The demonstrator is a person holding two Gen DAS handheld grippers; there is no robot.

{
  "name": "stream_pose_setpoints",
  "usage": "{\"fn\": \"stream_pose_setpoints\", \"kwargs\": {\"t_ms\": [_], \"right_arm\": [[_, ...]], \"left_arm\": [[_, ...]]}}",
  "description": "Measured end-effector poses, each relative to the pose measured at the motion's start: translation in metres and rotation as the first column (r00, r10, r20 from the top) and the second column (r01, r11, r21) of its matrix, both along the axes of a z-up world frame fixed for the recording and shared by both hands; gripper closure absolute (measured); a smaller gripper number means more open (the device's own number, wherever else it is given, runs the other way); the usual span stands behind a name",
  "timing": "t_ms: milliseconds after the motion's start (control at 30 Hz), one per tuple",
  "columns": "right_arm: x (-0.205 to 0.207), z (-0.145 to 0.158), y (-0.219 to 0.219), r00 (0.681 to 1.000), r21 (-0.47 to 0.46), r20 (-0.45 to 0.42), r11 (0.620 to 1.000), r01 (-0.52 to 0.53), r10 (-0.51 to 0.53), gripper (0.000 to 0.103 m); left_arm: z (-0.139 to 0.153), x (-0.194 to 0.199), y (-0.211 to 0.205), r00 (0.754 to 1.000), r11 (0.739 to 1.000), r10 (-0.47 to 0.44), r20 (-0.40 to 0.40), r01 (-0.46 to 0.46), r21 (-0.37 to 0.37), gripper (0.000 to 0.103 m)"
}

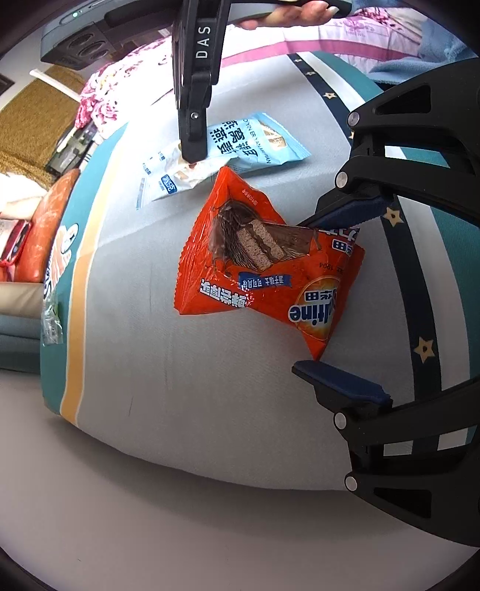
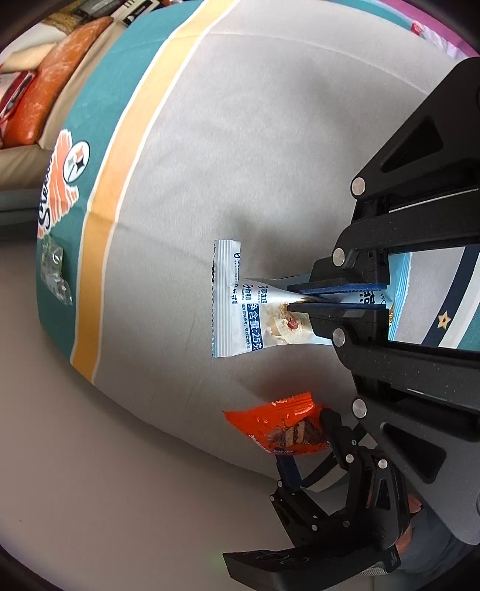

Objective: Collect trash
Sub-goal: 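Carry both packets over the teal bin and open the left gripper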

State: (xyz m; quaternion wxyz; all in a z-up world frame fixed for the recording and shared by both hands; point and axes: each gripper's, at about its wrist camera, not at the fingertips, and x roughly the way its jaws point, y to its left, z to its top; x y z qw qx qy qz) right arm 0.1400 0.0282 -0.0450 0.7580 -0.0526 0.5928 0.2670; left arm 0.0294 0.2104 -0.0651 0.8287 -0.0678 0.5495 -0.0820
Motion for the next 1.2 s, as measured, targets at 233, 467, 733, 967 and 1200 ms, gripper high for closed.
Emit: {"fn": "stream_pose_setpoints", "kwargs": {"t_ms": [233, 467, 733, 967, 1200], "right_arm": [[-0.001, 0.008, -0.055, 0.996, -0.002, 0.034, 0.997, 0.078, -0.078, 0.099], [-0.008, 0.022, -0.113, 0.984, 0.019, 0.082, 0.987, 0.156, -0.158, 0.099], [-0.014, 0.036, -0.186, 0.956, 0.056, 0.123, 0.964, 0.261, -0.266, 0.099], [-0.021, 0.043, -0.260, 0.917, 0.073, 0.166, 0.932, 0.355, -0.363, 0.099], [-0.028, 0.046, -0.350, 0.855, 0.097, 0.187, 0.875, 0.475, -0.485, 0.099]], "left_arm": [[0.008, 0.014, -0.036, 0.998, 0.998, -0.057, 0.019, 0.057, 0.007, 0.035], [0.018, 0.026, -0.086, 0.992, 0.992, -0.125, 0.035, 0.125, 0.021, 0.035], [0.031, 0.040, -0.160, 0.974, 0.976, -0.218, 0.058, 0.216, 0.041, 0.035], [0.037, 0.058, -0.226, 0.959, 0.959, -0.279, 0.050, 0.277, 0.056, 0.035], [0.044, 0.079, -0.293, 0.945, 0.946, -0.323, 0.056, 0.320, 0.052, 0.035]]}}
